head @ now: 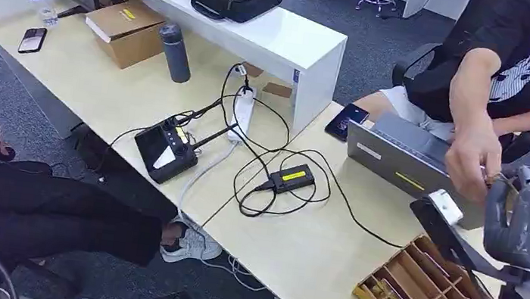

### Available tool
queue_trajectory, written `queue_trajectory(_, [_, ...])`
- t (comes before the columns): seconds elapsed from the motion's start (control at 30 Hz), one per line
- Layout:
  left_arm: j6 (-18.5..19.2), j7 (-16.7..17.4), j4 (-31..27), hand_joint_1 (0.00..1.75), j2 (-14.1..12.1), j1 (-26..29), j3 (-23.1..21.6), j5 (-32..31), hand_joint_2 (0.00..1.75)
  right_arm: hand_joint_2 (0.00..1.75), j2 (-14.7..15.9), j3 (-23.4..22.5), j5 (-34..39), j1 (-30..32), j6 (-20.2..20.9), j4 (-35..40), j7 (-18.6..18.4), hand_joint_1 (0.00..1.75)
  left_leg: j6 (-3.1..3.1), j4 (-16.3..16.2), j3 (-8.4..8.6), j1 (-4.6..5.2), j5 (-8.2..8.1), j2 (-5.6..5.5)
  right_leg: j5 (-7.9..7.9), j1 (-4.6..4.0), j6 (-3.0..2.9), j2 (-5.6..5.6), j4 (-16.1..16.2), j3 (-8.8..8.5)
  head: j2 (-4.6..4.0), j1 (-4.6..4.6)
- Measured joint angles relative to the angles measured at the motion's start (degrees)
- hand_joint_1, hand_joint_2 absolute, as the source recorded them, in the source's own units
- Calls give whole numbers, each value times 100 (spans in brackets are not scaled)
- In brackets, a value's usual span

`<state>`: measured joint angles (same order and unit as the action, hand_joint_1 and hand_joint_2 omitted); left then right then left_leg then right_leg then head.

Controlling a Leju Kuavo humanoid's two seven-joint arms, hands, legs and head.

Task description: Pass the card to the sensor for recognition and then transmit it.

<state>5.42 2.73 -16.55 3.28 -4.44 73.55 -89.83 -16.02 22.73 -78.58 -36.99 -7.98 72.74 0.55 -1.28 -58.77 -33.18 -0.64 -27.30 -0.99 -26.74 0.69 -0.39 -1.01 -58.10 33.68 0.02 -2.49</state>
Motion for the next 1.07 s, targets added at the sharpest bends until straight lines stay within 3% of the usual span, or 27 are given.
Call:
queue_trajectory(0.2, [-2,0,7,0,-2,1,-22,0,175,175,-105,-7,-7,-68,30,-193,19,175,0,0,-5,0,0,0,0,0,0,0,1,4,0,0])
queue_trajectory(0.23, [-2,0,9,0,-2,0,-26,0,175,175,-131,-7,72,-69,72,-217,85,51,0,0,-5,0,0,0,0,0,0,0,1,4,0,0])
queue_trajectory(0.27, [-2,0,9,0,-2,0,-28,0,175,175,-155,-11,221,-70,147,-245,177,0,0,0,-4,0,-1,1,0,0,0,-1,1,5,0,0])
queue_trajectory(0.43, [11,-9,29,0,-11,-10,-48,2,175,175,-263,-160,1772,-67,746,-514,728,0,0,0,-4,0,0,-1,0,0,0,-1,1,8,0,0])
queue_trajectory(0.63, [20,20,37,0,-26,-4,-50,131,175,175,-236,-715,3201,238,912,-590,1312,0,0,-2,-2,0,0,-3,0,0,0,2,2,5,0,0])
queue_trajectory(0.87, [-55,98,37,0,31,59,15,518,175,175,-55,-925,4787,2087,1194,1259,1978,0,3,-2,-7,1,-25,-9,-16,1,9,6,8,6,0,-2])
queue_trajectory(1.07, [-114,122,37,0,101,71,107,680,175,175,159,-979,5644,3199,1345,2195,2352,0,8,-2,-7,1,-29,-8,-19,1,12,5,10,5,0,-2])
